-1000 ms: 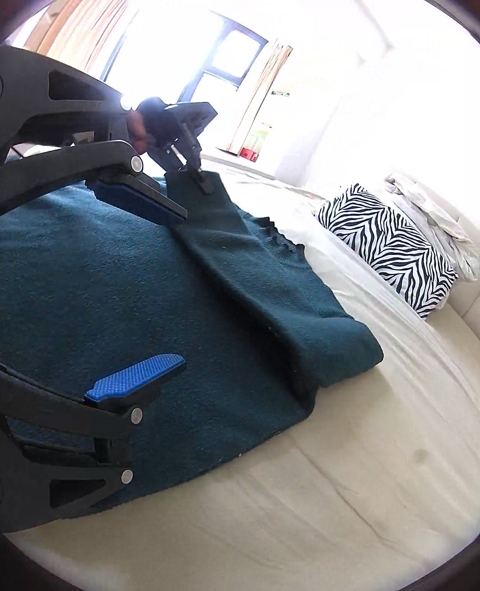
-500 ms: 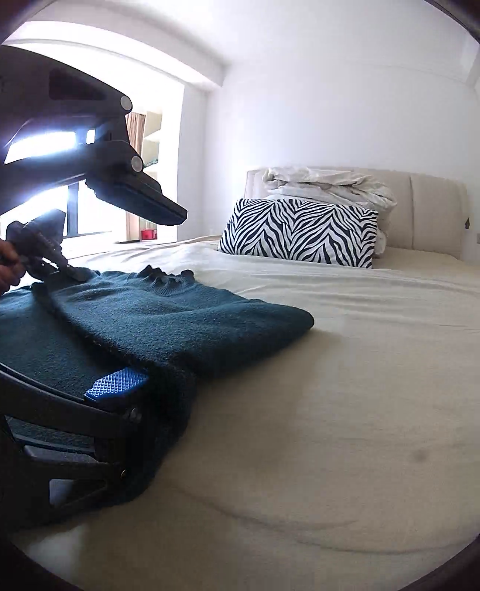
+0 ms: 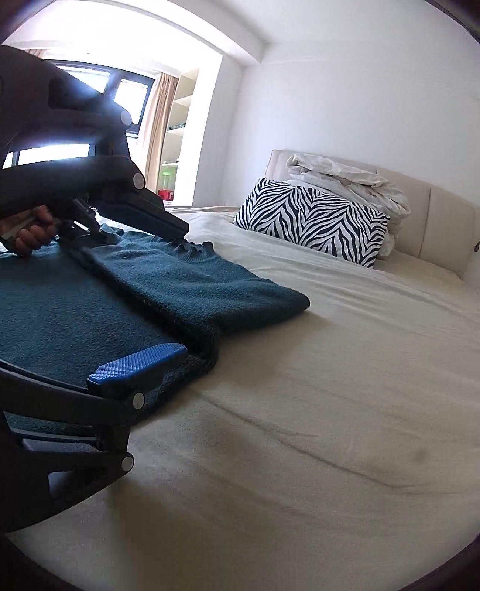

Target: Fold small clothes

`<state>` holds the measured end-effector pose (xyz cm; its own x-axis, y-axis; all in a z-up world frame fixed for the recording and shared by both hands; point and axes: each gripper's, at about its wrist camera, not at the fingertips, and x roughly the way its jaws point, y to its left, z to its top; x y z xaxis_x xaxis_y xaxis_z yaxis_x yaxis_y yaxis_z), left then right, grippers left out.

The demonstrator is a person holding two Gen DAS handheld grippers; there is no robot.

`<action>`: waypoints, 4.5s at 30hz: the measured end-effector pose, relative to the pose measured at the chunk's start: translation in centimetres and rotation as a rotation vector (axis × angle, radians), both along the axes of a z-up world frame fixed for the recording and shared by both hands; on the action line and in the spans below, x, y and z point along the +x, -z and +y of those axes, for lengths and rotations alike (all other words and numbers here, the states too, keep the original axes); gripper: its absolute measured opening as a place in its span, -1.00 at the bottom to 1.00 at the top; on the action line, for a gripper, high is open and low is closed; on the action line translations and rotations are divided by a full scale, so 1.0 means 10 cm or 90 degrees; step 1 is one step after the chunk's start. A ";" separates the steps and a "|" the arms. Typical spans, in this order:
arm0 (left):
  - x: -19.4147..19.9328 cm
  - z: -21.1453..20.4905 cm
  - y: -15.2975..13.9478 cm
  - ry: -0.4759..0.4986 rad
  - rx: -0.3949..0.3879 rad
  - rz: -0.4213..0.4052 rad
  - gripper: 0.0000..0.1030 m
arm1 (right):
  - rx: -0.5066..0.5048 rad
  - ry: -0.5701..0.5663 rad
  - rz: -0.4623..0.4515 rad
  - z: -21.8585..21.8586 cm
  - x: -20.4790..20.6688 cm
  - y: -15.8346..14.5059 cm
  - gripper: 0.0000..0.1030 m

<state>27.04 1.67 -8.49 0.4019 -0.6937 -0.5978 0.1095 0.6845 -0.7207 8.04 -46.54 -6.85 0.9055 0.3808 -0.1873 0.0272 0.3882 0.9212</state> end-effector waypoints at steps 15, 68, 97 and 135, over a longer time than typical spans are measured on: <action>-0.11 0.01 0.09 0.006 -0.002 -0.065 -0.76 | -0.010 -0.169 0.021 -0.19 1.62 -0.42 0.35; -3.18 1.26 -0.32 -0.056 0.082 0.024 0.30 | -0.321 -0.135 0.158 0.32 -1.93 0.32 0.32; -3.48 0.91 -0.12 0.053 0.105 0.117 -0.41 | -0.297 -0.208 0.229 0.28 -2.72 0.53 -0.26; -2.97 1.19 -0.83 -0.023 -0.239 0.006 -0.84 | -0.138 -0.091 -0.054 0.11 -2.33 -0.47 -0.88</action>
